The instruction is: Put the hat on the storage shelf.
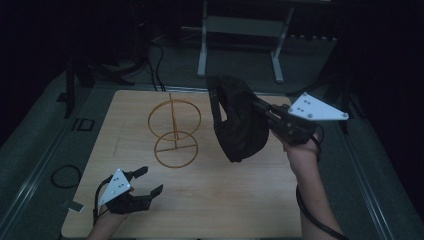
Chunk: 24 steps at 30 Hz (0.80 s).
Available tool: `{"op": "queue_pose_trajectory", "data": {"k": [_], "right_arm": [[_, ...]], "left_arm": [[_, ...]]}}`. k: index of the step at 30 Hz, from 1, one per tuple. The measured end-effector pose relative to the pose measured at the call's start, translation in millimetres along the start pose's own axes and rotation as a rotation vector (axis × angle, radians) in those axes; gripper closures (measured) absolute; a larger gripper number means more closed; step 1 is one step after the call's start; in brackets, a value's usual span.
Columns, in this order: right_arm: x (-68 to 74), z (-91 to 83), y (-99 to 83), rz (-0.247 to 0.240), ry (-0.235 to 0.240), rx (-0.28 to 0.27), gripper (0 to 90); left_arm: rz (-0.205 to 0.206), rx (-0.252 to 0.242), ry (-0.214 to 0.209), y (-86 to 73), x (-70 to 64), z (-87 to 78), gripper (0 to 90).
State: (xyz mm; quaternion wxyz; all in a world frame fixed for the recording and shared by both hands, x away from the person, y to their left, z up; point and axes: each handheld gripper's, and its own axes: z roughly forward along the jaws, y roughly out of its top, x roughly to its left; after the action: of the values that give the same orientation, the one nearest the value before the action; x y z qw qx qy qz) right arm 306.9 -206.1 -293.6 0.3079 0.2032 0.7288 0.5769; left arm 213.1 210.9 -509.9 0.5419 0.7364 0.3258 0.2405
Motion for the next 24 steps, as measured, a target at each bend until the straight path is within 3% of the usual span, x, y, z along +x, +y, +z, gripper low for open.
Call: {"op": "queue_pose_trajectory", "data": {"k": [1,3,4,9,10,13,14,15,16,24], "right_arm": [[0.0,4.3,3.3,0.001,-0.003,0.0,87.7],[0.6,12.8,10.0,-0.002,0.004,0.001,87.7],[1.2,17.1,13.2,-0.005,0.006,-0.002,87.7],[5.5,36.1,23.7,-0.01,0.017,0.005,87.7],[8.3,47.6,26.0,-0.013,0.022,0.016,87.7],[12.2,59.5,26.5,-0.013,0.034,0.032,87.7],[17.4,71.1,26.0,-0.018,0.049,0.05,87.7],[17.4,71.1,26.0,-0.018,0.049,0.05,87.7],[22.6,82.8,24.7,-0.019,0.063,0.068,87.7],[39.8,124.1,16.4,-0.014,0.114,0.138,87.6]], "left_arm": [[-0.012,0.03,0.03,-8.0,3.2,-3.4,9.5],[-0.053,0.051,0.048,-17.7,5.7,-7.4,5.3],[-0.053,0.051,0.048,-17.7,5.7,-7.4,1.9],[-0.1,0.06,0.082,-40.6,6.2,-16.1,1.8],[-0.104,0.061,0.086,-42.6,6.3,-17.4,1.9],[-0.104,0.035,0.092,-44.7,5.8,-21.6,1.9],[-0.099,0.019,0.108,-45.1,5.8,-23.5,1.9],[-0.099,0.019,0.108,-45.1,5.8,-23.5,1.9],[-0.094,0.014,0.114,-45.8,6.4,-24.0,2.0],[-0.103,0.021,0.112,-50.0,8.3,-20.5,1.9]]}}
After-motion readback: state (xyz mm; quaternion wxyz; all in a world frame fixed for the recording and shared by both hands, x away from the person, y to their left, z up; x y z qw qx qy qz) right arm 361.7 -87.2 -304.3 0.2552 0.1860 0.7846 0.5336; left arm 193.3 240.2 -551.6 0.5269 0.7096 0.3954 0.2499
